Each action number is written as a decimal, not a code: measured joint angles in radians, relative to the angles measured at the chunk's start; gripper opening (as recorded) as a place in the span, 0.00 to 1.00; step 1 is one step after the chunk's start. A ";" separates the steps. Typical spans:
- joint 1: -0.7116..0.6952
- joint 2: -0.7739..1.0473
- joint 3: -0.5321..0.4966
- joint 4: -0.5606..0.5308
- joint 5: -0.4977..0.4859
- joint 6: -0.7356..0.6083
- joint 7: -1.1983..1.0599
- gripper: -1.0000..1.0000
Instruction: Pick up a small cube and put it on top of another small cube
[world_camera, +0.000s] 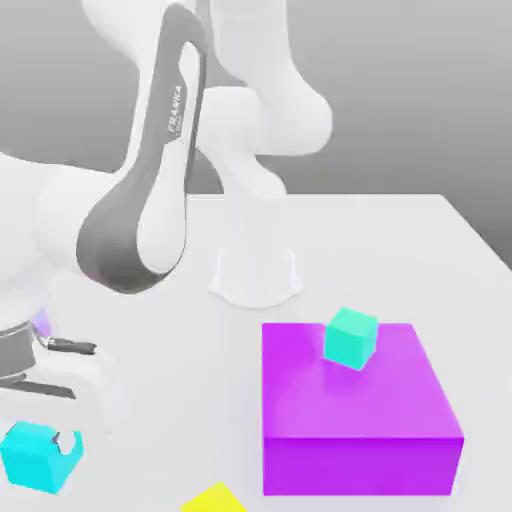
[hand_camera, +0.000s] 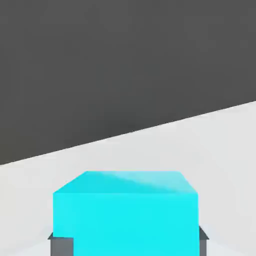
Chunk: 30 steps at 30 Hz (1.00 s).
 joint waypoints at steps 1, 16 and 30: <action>0.018 -0.036 0.016 -0.025 -0.007 -0.010 -0.004 0.00; 0.308 -0.579 0.238 -0.402 -0.084 -0.161 -0.091 0.00; 0.376 -0.570 0.326 -0.574 -0.096 0.027 -0.120 1.00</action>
